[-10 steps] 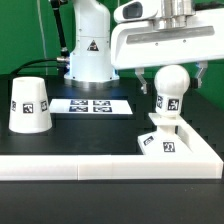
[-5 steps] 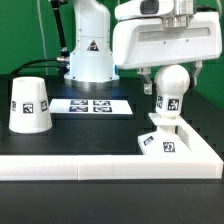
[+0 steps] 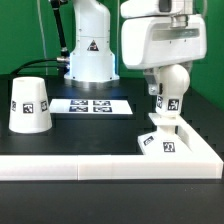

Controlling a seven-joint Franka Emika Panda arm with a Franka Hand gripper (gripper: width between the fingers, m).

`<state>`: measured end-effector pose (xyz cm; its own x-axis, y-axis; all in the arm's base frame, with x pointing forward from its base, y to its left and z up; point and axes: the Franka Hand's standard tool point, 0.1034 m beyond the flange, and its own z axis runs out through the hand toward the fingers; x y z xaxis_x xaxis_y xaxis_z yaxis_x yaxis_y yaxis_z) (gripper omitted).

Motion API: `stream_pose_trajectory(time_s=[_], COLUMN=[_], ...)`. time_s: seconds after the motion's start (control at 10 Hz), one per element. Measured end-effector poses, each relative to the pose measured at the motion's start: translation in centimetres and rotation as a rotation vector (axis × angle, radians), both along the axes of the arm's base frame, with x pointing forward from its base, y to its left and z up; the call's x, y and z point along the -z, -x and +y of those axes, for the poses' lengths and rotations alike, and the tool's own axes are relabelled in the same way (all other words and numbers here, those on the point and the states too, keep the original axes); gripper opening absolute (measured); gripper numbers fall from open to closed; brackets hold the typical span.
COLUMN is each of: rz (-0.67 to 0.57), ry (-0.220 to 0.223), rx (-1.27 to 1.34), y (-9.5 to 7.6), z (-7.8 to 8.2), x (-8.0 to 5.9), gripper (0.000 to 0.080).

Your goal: Assemble lamp

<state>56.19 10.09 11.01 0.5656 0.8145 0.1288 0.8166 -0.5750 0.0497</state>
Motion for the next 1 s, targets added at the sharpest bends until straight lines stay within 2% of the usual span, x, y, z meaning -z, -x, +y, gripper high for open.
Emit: stream_pose_trajectory(time_s=[0.5, 0.7, 0.8, 1.0], rz=[-0.032, -0.038, -0.039, -0.040], ry=[0.112, 0.157, 0.170, 0.166], rx=[-0.462, -0.590, -0.629, -0.600], y=[-0.28, -0.28, -0.31, -0.60], z=[-0.57, -0.15, 0.08, 0.40], x=[0.04, 0.01, 0.03, 0.05], gripper=[0.0699, 0.0699, 0.0699, 0.0699])
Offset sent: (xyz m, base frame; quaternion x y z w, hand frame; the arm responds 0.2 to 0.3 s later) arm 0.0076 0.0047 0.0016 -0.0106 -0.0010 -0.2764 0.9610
